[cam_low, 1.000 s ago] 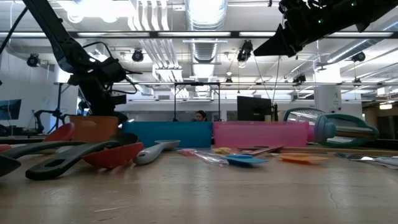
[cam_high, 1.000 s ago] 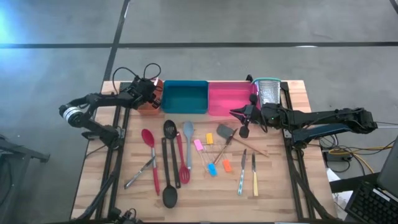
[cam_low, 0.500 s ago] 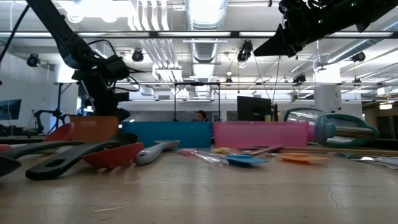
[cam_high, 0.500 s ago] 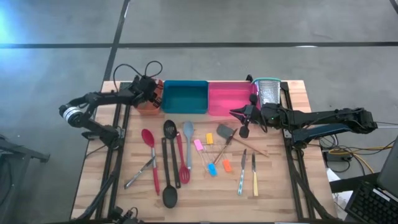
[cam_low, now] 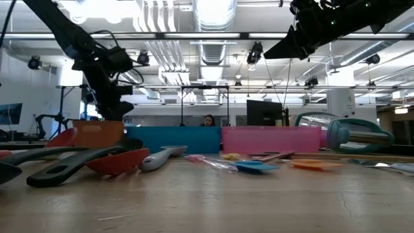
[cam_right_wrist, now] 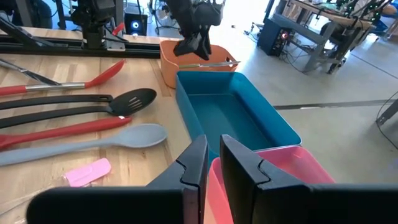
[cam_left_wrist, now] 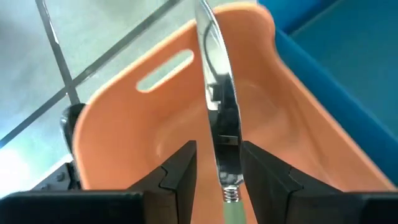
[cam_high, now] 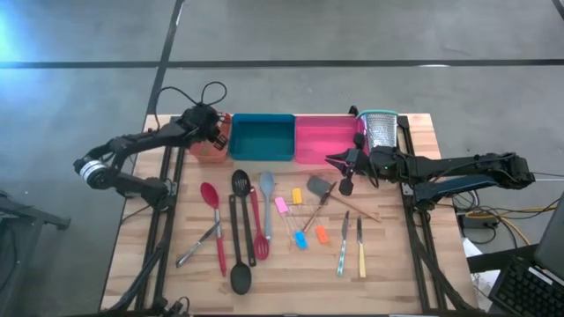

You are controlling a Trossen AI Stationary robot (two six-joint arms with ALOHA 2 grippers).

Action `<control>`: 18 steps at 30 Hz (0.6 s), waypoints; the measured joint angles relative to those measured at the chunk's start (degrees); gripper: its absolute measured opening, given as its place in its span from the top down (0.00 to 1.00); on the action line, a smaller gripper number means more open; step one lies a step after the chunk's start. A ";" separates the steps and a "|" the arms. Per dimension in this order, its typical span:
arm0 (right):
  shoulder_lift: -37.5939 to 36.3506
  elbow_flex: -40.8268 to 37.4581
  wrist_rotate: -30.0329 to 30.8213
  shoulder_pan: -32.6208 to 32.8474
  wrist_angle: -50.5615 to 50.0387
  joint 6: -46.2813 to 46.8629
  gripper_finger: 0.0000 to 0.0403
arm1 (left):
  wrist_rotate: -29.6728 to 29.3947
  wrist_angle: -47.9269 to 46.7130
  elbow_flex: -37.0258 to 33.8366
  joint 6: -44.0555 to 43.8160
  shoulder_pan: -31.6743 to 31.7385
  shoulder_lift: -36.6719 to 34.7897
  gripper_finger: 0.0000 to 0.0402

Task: Pick & Place Kitchen Items
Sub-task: Put the black serving spoon into the blue bin

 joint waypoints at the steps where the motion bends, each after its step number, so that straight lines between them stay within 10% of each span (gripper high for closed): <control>1: 0.00 0.00 0.00 0.00 0.00 0.00 0.90 | 0.06 -0.65 -0.02 -0.13 0.00 -0.90 0.68; 18: 0.00 0.00 0.00 0.00 0.05 0.15 0.90 | 16.79 -11.49 -0.70 -6.88 -5.52 -21.34 0.71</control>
